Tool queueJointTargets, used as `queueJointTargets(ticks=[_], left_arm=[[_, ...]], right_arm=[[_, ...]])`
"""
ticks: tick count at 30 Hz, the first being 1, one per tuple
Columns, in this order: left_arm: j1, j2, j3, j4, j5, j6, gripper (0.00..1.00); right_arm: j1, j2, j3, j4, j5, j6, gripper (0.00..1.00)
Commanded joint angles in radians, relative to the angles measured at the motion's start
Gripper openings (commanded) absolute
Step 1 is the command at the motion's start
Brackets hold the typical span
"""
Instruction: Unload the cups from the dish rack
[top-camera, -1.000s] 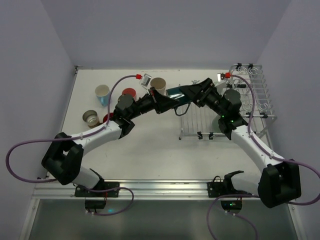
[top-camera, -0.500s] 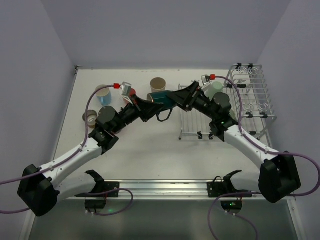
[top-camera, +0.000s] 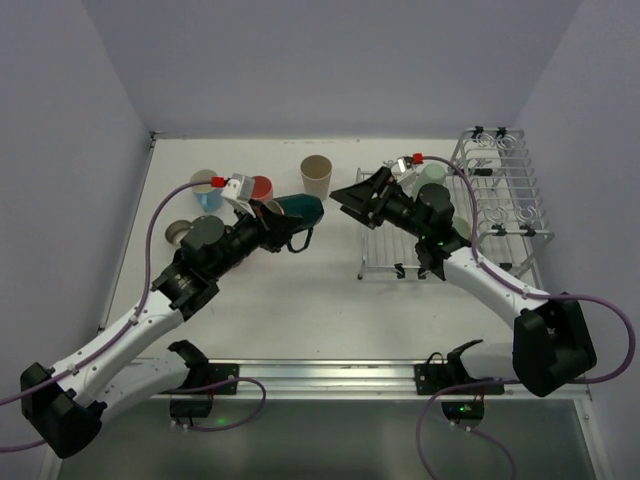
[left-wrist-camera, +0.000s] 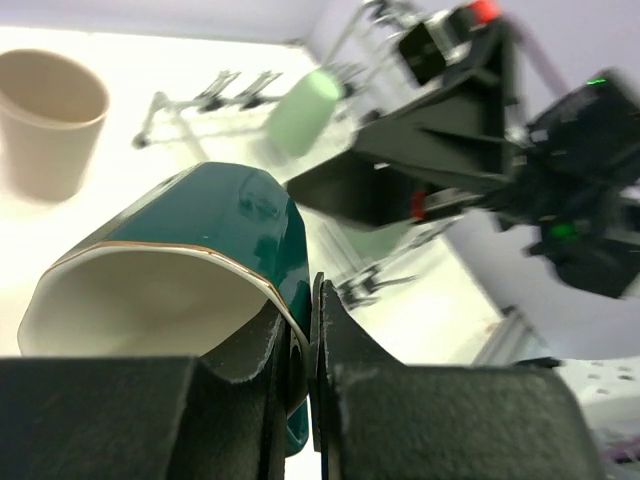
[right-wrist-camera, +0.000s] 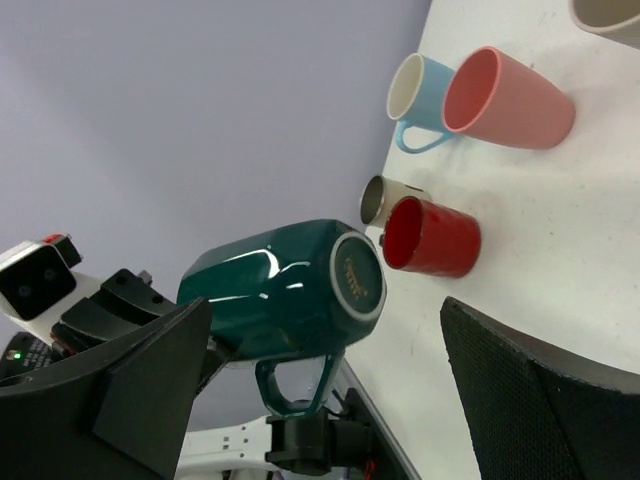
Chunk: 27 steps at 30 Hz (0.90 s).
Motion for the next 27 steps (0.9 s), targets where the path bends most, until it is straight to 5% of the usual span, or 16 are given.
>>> queueJointTargets(ticks=[1,16,27], left_arm=[[0.004,0.008,0.128,-0.188,-0.152,0.100,0.00],[0.004,0.435,0.315,-0.561,-0.256,0.253,0.00],[0.009,0.649,0.418,-0.662,-0.325,0.312,0.00]], right_arm=[[-0.002,-0.002,0.033,-0.062,0.038,-0.065,0.99],[0.013,-0.125,0.037,-0.356,0.247,-0.363,0.99],[0.051,-0.172,0.083,-0.514,0.403,-0.561,0.99]])
